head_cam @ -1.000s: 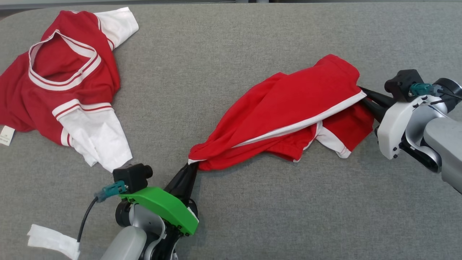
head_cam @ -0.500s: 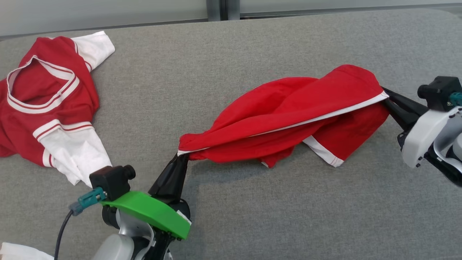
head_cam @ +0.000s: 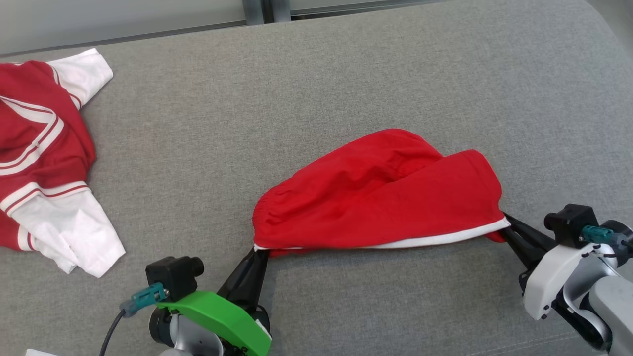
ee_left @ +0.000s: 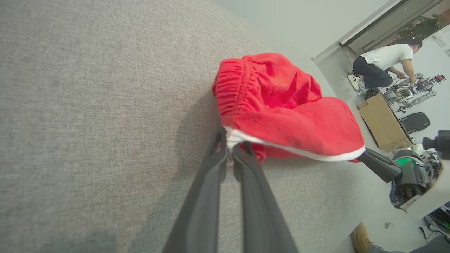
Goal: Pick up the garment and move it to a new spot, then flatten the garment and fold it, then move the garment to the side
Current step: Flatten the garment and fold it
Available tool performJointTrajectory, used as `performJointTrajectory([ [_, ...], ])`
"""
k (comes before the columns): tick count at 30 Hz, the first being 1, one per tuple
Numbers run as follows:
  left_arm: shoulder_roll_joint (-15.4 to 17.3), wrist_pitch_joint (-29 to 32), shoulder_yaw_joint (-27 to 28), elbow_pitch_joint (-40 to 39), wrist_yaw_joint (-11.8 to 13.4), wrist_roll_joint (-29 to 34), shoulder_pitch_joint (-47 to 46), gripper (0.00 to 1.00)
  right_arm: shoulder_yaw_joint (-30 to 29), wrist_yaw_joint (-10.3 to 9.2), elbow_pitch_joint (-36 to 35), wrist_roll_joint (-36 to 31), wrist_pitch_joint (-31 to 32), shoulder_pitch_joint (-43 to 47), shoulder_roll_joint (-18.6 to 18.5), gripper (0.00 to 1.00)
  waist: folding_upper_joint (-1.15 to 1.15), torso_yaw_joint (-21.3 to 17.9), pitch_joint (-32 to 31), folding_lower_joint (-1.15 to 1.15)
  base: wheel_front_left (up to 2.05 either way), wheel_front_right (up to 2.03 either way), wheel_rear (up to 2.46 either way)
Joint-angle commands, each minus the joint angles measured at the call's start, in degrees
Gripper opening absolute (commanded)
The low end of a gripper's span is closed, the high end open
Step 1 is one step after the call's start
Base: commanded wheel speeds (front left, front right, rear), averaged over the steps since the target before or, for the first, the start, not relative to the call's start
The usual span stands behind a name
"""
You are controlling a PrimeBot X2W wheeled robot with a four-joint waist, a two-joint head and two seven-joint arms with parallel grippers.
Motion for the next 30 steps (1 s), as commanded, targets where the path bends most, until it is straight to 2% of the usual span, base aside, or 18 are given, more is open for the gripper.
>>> performJointTrajectory([
  [1,0.42,0.05,0.02,0.42,-0.29,-0.01,0.28,0.0,-1.13,-0.1,-0.43,-1.17,0.49,0.87,0.89,0.0,0.0,-0.83,0.51,0.0,0.0,0.0,0.0],
  [7,0.19,-0.3,-0.25,2.38,-0.75,0.19,-0.77,0.0,-4.27,-0.1,-1.94,-5.75,2.37,3.4,4.9,0.0,0.0,-1.61,0.55,0.0,0.0,0.0,0.0],
  [9,0.08,-0.46,-0.3,2.84,-0.9,0.19,-1.04,0.0,-4.66,-0.1,-2.14,-6.84,2.78,3.96,5.75,0.07,0.0,-1.82,0.39,0.0,0.0,0.0,0.0],
  [10,-0.01,-0.5,-0.35,3.02,-0.88,0.17,-1.1,0.0,-4.78,-0.11,-2.2,-7.42,2.88,4.17,6.16,0.16,0.0,-1.91,0.31,0.0,0.0,0.0,0.0],
  [12,-0.15,-0.58,-0.43,3.2,-0.82,0.14,-1.26,0.0,-5.35,-0.11,-2.41,-8.54,2.6,4.35,6.98,0.47,0.0,-2.09,0.2,0.0,0.0,0.0,0.0],
  [13,-0.22,-0.63,-0.47,3.27,-0.82,0.09,-1.32,0.0,-5.57,-0.11,-2.54,-8.99,2.55,4.48,7.36,0.65,0.0,-2.15,0.14,0.0,0.0,0.0,0.0],
  [14,-0.28,-0.67,-0.53,3.33,-0.84,0.03,-1.33,0.0,-5.86,-0.11,-2.75,-9.41,2.3,4.69,7.7,0.9,0.0,-2.21,0.07,0.0,0.0,0.0,0.0],
  [15,-0.36,-0.56,-0.57,3.37,-0.86,-0.04,-1.33,0.0,-6.11,-0.11,-2.88,-9.78,2.29,4.95,7.94,1.0,0.0,-2.25,0.0,0.0,0.0,0.0,0.0],
  [30,-0.6,-1.01,-0.75,3.87,-0.82,-0.66,-1.3,0.0,-10.49,-0.11,-7.03,-13.44,3.04,8.09,9.34,1.0,0.0,-2.21,-0.39,0.0,0.0,0.0,0.0],
])
